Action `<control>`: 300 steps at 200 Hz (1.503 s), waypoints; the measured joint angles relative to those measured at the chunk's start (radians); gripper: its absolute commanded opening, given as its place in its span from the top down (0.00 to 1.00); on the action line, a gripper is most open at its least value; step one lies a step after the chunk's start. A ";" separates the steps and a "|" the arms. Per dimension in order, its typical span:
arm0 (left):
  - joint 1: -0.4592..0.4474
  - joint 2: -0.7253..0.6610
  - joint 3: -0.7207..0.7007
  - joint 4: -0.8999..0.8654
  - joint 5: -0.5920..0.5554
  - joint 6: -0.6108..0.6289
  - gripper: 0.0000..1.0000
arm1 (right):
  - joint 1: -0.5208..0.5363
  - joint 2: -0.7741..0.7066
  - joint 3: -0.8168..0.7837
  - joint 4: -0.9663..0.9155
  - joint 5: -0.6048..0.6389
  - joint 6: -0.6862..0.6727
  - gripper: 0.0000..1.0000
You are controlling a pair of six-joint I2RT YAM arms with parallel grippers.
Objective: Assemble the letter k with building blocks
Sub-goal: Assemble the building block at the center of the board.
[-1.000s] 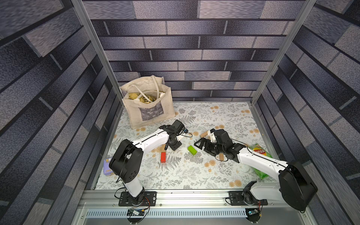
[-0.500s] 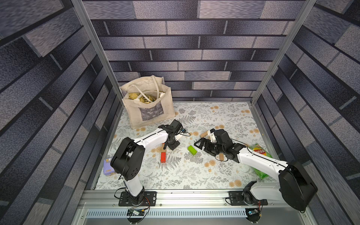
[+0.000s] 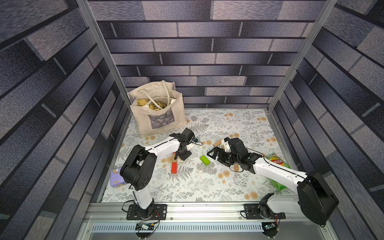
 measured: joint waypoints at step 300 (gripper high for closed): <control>0.005 0.021 -0.005 0.016 -0.066 0.018 0.59 | 0.000 0.000 0.000 -0.016 0.003 -0.008 0.00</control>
